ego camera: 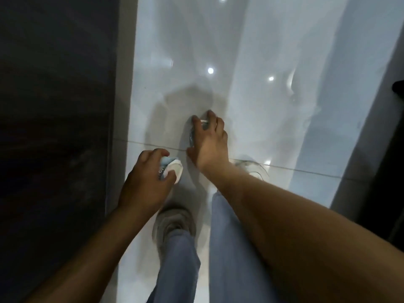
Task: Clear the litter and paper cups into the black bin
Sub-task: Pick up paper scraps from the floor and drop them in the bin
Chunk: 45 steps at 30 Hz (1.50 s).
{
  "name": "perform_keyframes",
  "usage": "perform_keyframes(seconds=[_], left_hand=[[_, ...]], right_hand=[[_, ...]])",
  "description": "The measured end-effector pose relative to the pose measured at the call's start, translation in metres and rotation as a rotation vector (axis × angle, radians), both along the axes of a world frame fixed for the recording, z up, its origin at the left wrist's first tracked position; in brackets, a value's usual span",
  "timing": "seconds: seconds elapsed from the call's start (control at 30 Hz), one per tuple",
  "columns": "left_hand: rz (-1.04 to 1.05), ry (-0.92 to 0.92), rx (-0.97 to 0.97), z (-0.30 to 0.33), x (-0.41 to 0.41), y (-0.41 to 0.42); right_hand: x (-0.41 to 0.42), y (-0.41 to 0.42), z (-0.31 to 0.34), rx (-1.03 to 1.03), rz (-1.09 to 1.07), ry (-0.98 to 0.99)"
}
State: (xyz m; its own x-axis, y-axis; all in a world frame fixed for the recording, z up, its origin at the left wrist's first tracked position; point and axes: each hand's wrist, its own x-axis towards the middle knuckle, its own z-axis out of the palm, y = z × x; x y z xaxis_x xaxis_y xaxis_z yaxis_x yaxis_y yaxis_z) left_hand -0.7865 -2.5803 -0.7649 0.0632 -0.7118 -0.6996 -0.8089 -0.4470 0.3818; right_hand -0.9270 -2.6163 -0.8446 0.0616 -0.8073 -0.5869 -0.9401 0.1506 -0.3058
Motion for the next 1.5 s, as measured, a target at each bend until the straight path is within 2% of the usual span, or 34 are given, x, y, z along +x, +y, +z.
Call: perform_keyframes(seconds=[0.1,0.23,0.37,0.5,0.8,0.97,1.27,1.5], left_hand=[[-0.039,0.030,0.016,-0.010,0.010,-0.006],[-0.010,0.043,0.023,-0.001,0.007,-0.021],[0.015,0.010,0.060,0.046,-0.010,-0.031],[-0.045,0.001,0.060,0.144,-0.033,-0.035],[-0.065,0.038,-0.057,0.425,-0.028,-0.094],[0.009,-0.003,-0.137,0.535,-0.003,-0.092],[0.392,-0.074,-0.174,0.648,0.021,-0.033],[0.743,-0.124,-0.258,0.699,0.040,0.043]], right_hand=[[0.002,0.009,-0.005,-0.087,-0.002,0.007],[-0.011,0.006,0.005,-0.014,0.057,-0.021],[-0.021,-0.003,0.066,0.006,0.022,-0.021],[-0.040,-0.014,0.172,0.003,0.051,-0.024],[-0.037,-0.057,0.469,0.015,0.068,-0.042],[-0.015,-0.065,0.582,-0.025,0.124,-0.074],[0.016,-0.063,0.689,-0.097,0.527,-0.111],[0.071,-0.037,0.744,-0.184,1.027,-0.088]])
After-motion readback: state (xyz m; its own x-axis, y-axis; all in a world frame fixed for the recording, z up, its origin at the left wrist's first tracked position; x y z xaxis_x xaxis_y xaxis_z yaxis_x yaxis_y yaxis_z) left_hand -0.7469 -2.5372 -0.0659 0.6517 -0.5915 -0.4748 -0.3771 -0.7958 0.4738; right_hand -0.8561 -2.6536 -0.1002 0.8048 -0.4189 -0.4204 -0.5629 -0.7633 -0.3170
